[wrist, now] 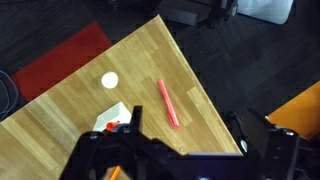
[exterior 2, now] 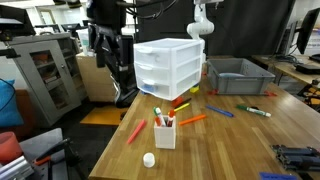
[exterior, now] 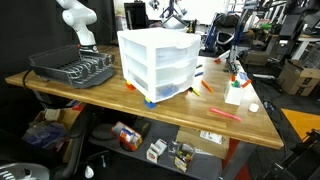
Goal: Pick up one pen from the pen holder and put it on the table.
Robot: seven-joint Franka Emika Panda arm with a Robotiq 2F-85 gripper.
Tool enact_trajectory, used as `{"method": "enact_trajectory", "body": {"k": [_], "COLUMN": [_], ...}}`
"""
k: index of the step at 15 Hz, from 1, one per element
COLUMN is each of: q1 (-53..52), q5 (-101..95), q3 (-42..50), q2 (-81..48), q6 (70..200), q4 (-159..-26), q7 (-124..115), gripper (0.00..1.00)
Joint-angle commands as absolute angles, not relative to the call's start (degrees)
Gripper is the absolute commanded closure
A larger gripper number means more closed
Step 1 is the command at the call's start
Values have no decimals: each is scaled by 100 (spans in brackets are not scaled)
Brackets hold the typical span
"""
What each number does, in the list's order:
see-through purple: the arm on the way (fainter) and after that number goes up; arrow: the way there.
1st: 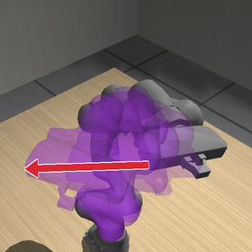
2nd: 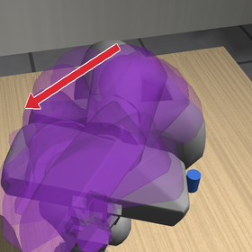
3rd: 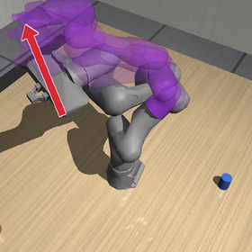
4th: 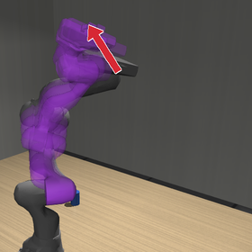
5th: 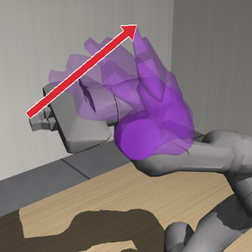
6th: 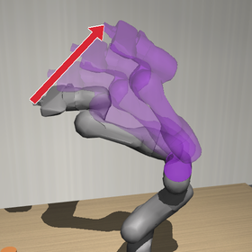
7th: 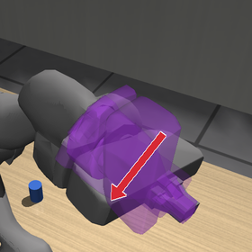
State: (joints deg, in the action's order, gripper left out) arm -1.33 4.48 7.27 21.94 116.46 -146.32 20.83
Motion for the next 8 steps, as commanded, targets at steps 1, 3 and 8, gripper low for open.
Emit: {"method": "enact_trajectory", "body": {"k": [1,3,8], "q1": [-89,-90,-96], "q5": [83,276,278], "q3": [686,684,682], "q2": [1637,1750,1834], "q6": [12401,12212,12185], "q4": [-14553,-14617,-14614], "q7": [2511,2319,2311], "gripper": [0,0,0]}}
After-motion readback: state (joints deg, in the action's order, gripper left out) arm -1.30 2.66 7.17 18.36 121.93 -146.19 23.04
